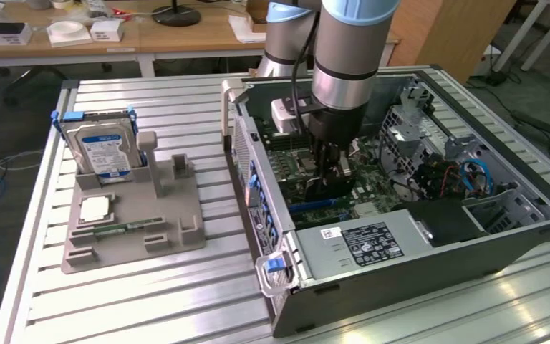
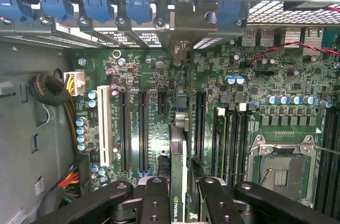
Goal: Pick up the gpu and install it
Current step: 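Insert the gpu into the slot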
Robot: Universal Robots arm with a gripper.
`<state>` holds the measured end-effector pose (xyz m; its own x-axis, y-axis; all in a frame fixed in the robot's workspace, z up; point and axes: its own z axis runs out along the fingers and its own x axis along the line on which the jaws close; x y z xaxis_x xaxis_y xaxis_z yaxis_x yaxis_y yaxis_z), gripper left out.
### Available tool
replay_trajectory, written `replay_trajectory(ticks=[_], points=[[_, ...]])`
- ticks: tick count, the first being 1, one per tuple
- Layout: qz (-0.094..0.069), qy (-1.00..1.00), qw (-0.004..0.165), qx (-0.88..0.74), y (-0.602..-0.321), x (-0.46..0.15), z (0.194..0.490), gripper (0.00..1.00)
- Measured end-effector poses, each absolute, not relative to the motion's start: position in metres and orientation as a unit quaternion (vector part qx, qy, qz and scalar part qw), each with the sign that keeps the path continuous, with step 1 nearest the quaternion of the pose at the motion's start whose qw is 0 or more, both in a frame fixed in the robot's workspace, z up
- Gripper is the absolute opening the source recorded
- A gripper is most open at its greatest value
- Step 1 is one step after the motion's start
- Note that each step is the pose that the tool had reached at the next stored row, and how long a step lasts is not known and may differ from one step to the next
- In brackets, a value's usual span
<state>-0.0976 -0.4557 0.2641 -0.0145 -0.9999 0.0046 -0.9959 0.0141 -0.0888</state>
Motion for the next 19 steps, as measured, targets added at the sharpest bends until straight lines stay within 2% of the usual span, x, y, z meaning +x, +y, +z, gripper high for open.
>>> replay_trajectory(ticks=[19], points=[[-0.034,0.711,0.03,-0.701,-0.4557,-0.0977,0.2576,0.26]])
